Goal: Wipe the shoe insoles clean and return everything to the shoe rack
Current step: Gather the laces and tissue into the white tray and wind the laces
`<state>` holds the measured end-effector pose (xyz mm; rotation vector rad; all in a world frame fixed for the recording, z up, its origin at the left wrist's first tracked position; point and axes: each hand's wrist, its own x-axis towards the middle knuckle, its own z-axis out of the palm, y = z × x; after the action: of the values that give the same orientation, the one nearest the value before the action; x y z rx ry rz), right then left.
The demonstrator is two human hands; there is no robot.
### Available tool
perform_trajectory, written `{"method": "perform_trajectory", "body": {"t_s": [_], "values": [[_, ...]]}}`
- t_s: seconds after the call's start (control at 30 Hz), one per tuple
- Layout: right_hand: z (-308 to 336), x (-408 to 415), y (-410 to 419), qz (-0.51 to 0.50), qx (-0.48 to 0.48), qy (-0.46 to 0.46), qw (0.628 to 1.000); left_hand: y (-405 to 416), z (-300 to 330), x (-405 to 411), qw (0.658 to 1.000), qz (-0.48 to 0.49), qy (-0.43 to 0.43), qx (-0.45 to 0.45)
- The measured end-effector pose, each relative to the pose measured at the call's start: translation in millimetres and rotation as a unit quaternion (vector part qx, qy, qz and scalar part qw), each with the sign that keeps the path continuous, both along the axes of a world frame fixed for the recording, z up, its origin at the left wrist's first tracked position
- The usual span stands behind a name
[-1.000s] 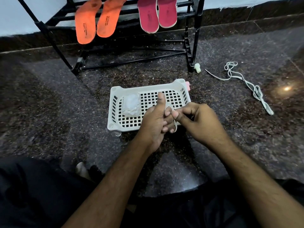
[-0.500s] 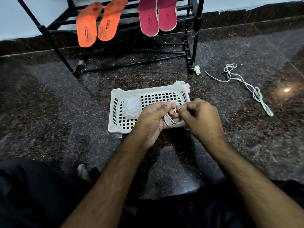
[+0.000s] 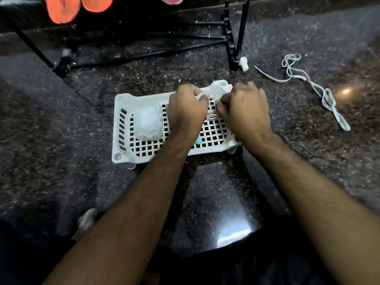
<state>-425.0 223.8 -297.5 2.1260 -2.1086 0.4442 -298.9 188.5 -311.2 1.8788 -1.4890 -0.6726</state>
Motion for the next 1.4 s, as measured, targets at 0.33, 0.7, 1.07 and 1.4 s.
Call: {"method": "perform_trajectory", "body": {"t_s": [0.33, 0.7, 1.07, 1.4], "values": [[12.8, -11.7, -4.5, -0.008, -0.02, -0.016, 1.0, -4.4, -5.8, -2.9, 0.998, -0.032, -0.031, -0.035], [-35.0, -67.5, -24.3, -0.052, 0.077, -0.222, 0.971, 3.8, 13.7, -34.6, 0.975, -0.14, -0.082, -0.148], [-53.6, -59.2, -52.5, 0.035, 0.062, -0.159, 0.985, -12.4, 1.9, -17.8, 0.978, -0.147, -0.07, -0.133], [42.5, -33.2, -29.9, 0.061, 0.026, -0.258, 0.964, 8.2, 34.5, -9.9, 0.966, -0.209, 0.041, -0.143]]}}
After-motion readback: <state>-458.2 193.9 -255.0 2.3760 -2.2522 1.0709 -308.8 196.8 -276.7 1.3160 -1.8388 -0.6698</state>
